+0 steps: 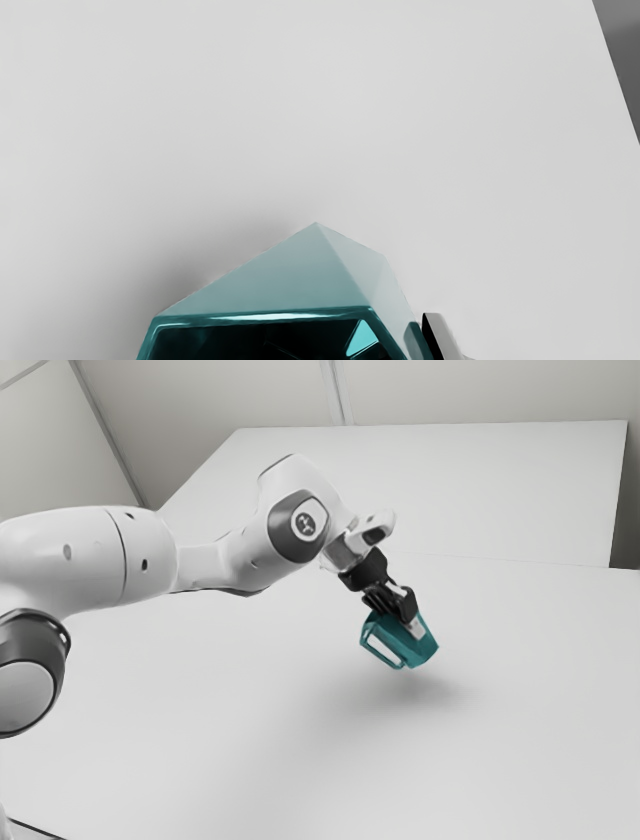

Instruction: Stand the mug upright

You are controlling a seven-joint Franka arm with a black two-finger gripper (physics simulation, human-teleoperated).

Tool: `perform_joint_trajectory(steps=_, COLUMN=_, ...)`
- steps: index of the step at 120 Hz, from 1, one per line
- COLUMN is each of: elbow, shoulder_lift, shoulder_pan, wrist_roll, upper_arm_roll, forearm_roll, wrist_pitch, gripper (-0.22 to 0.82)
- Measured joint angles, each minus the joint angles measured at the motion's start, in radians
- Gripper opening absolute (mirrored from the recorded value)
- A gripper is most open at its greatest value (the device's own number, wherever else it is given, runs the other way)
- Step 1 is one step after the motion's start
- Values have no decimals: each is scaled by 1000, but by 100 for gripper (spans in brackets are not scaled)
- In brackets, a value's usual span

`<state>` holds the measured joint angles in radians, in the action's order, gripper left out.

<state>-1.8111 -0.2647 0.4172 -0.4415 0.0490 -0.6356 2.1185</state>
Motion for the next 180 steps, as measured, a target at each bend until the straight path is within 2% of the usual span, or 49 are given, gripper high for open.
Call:
perform_joint_trajectory(steps=32, elbow=-26, shoulder_lift=77, shoulder_pan=-50, wrist_roll=90, upper_arm_roll=-2, forearm_roll=263, wrist_pitch=-88, gripper=-15)
perform_joint_trajectory(steps=54, elbow=-96, shoulder_lift=137, shoulder_pan=-97, wrist_roll=140, upper_arm_roll=-2, forearm_roll=374, wrist_pitch=-131, gripper=-15)
perform_joint_trajectory(steps=105, elbow=-201, shoulder_lift=230, shoulder_pan=-138, wrist_roll=228, upper_arm_roll=-4, forearm_roll=601, wrist_pitch=-157, gripper=-15)
perform_joint_trajectory(steps=133, elbow=-290, shoulder_lift=277, shoulder_pan=-154, wrist_roll=280, upper_arm_roll=0, forearm_roll=683, wrist_pitch=-122, gripper=-15)
perform_joint_trajectory(steps=180, elbow=-419, shoulder_lift=296, shoulder_pan=-184, wrist_roll=348, upper_arm_roll=-3, forearm_roll=740, wrist_pitch=69, gripper=-15)
